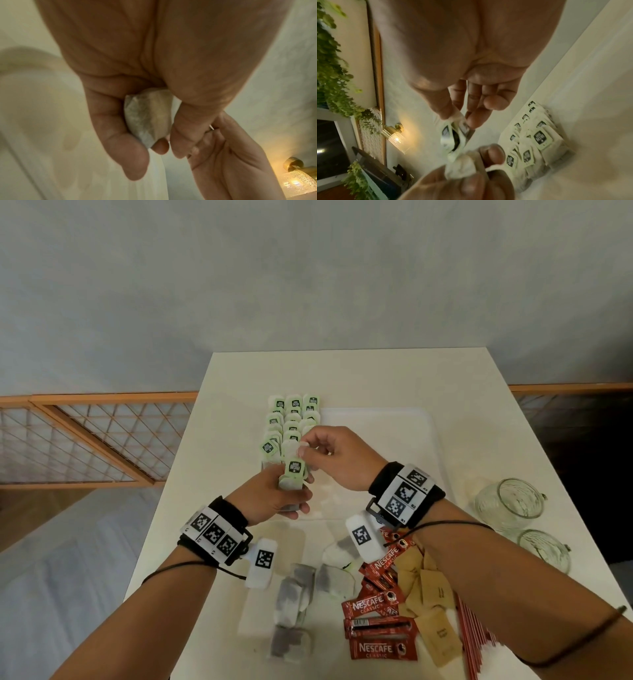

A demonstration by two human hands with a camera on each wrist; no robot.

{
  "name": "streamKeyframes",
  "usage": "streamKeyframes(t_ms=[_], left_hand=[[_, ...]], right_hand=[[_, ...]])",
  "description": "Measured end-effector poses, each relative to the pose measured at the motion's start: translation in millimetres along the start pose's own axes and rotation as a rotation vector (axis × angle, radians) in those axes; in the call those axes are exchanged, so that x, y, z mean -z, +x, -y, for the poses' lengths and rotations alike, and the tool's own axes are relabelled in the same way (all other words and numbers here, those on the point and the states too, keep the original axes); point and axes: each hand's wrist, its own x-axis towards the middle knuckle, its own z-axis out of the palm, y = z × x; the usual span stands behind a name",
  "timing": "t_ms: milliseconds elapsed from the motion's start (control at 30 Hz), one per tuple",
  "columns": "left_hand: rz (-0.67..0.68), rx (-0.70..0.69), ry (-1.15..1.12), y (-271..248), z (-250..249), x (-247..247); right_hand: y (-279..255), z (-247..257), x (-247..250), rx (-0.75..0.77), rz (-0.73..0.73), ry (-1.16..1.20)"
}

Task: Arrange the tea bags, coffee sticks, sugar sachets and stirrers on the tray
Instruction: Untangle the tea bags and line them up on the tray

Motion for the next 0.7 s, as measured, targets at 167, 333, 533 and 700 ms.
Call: streamKeyframes(t_ms=[167, 333, 533, 700], left_hand=[[-0.068, -0.018, -0.034, -2.9, 4.3, 0.7], [-0.161, -0.062, -0.156, -4.6, 2.4, 9.7], [-0.223, -0.118, -0.3, -4.9, -8.2, 12.2], [-0.194, -0.109, -0.25, -4.9, -7.1, 6.4]], right_hand=[[2.9, 6.5, 15.0, 0.007, -0.054, 0.077], [0.1, 4.1, 20.6, -0.047, -0.06, 0.133], [-4.4, -5.5, 8.7, -0.16, -0.031, 0.148], [-5.5, -8.7, 1.0, -0.207, -0.06, 0.18]])
